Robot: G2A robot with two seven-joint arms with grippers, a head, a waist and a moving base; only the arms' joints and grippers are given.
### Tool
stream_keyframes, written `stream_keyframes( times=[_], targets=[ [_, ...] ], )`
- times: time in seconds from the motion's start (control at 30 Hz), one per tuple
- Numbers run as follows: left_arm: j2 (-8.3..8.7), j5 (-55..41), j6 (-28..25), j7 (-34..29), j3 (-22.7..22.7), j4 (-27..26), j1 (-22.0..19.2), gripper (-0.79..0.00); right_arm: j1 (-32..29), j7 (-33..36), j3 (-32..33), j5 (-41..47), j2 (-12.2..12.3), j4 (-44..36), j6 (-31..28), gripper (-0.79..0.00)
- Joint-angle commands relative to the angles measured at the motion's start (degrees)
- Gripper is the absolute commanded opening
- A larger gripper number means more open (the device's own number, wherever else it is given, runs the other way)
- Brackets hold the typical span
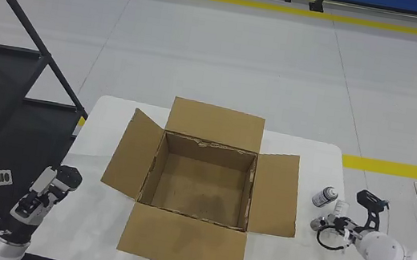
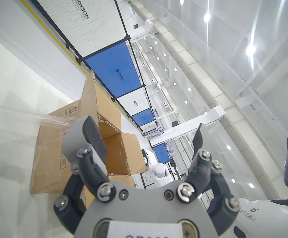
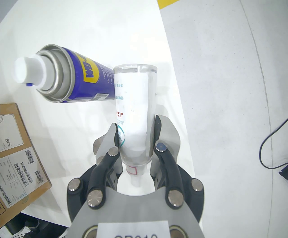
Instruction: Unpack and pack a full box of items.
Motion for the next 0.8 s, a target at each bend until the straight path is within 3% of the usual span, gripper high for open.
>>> stream_keyframes(
  times=[0.0, 0.4, 0.43, 0.57, 0.77],
  targets=[
    [0.0, 0.0, 0.0, 0.0, 0.0, 0.0, 0.0, 0.0, 0.94, -0.28, -0.38, -0.21, 0.24, 1.55, -0.14, -0.785],
    [0.0, 0.0, 0.0, 0.0, 0.0, 0.0, 0.0, 0.0, 2.95, -1.04, -3.47, 0.38, 1.19, 6.03, -0.41, -0.785],
    [0.0, 0.0, 0.0, 0.0, 0.0, 0.0, 0.0, 0.0, 2.93, -1.16, -3.62, 0.48, 1.25, 6.12, -0.3, -0.64],
    [0.0, 0.0, 0.0, 0.0, 0.0, 0.0, 0.0, 0.0, 2.72, -1.37, -3.96, 1.09, 1.55, 6.25, 0.2, -0.336],
    [0.0, 0.0, 0.0, 0.0, 0.0, 0.0, 0.0, 0.0, 1.42, -1.91, -3.94, 2.57, 1.98, 4.27, 1.17, -0.302]
  ],
)
